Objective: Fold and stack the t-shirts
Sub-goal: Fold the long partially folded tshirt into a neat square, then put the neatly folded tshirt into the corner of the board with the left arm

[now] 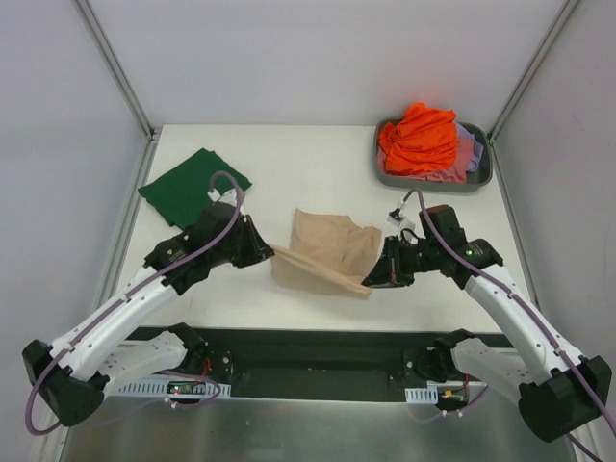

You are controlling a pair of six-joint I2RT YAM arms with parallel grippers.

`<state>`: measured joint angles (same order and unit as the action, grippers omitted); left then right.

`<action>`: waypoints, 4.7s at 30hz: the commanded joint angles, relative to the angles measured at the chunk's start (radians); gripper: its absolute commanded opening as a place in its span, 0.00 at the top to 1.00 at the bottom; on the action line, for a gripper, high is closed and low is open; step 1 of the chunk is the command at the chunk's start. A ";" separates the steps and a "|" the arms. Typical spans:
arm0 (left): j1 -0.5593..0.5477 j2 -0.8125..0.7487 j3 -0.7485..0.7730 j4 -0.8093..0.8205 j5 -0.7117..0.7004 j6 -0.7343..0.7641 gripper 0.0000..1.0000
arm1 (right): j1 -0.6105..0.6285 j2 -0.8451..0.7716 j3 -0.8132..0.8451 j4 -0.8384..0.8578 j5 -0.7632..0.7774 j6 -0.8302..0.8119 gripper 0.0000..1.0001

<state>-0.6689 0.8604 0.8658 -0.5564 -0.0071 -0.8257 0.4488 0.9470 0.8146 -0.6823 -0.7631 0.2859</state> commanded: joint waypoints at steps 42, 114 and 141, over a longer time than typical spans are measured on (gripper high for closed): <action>0.169 1.152 0.877 0.105 -0.079 0.275 1.00 | -0.384 0.670 0.205 0.445 0.205 0.018 0.95; -0.018 0.606 0.053 0.168 -0.027 0.000 0.01 | -0.025 -0.364 -0.287 0.476 0.975 -0.019 0.04; -0.089 1.032 0.265 0.072 -0.042 -0.044 0.69 | -0.027 -0.491 -0.313 0.311 1.147 -0.057 0.04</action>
<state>-0.7303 1.7832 1.0996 -0.4191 -0.0132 -0.8593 0.4248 0.4873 0.4728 -0.3607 0.3210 0.2276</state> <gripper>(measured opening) 0.376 0.958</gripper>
